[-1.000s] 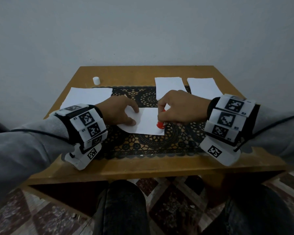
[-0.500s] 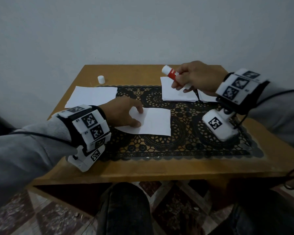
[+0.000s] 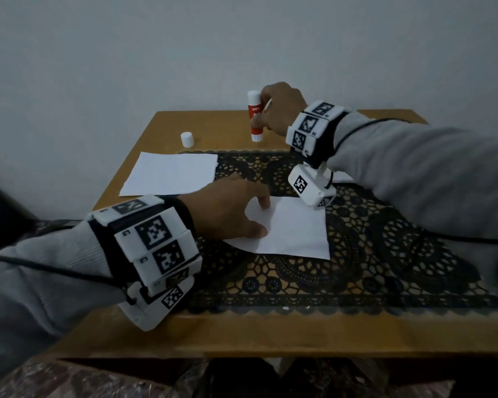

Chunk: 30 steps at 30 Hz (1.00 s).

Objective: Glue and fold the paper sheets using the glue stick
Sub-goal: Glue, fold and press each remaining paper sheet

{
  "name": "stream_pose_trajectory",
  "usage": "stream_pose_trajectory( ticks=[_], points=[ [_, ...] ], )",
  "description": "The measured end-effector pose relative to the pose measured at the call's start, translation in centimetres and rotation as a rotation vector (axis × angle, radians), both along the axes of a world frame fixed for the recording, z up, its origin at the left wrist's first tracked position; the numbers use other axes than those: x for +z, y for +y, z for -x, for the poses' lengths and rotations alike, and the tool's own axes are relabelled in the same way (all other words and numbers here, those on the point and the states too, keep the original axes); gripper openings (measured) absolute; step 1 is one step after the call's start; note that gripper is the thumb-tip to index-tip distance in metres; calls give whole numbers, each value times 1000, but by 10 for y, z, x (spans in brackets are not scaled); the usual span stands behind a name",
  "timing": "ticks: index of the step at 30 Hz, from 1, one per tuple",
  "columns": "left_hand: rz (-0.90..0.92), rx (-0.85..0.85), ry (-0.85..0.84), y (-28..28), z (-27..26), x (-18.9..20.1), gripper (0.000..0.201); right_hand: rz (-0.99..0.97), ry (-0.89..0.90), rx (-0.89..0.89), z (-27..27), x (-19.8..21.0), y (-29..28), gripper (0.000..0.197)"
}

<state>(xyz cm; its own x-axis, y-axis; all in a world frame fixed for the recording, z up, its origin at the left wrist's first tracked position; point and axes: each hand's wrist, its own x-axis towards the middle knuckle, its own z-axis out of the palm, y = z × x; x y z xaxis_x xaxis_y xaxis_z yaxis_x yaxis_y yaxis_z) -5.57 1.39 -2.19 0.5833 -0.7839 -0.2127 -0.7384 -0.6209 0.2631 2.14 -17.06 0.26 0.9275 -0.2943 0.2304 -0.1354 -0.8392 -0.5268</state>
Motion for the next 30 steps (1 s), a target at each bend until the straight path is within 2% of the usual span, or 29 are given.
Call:
stream_pose_trajectory(
  ticks=[7,11,16,20,24,28,30],
  points=[
    [0,-31,8,0,-2,1,44,55,125,-12,-19,-9,6,38],
    [11,-34,10,0,-2,1,44,63,186,-12,-16,-7,6,48],
    [14,-17,16,0,1,2,44,96,201,-26,5,8,-6,46],
    [5,-10,7,0,2,3,43,311,238,91,48,18,-28,24],
    [-17,5,-16,-1,9,6,43,648,401,210,93,15,-59,25],
    [-48,33,-41,-2,19,10,42,873,511,209,137,18,-90,25],
    [-59,51,-35,-2,20,11,43,918,542,204,151,17,-108,26]
  ],
)
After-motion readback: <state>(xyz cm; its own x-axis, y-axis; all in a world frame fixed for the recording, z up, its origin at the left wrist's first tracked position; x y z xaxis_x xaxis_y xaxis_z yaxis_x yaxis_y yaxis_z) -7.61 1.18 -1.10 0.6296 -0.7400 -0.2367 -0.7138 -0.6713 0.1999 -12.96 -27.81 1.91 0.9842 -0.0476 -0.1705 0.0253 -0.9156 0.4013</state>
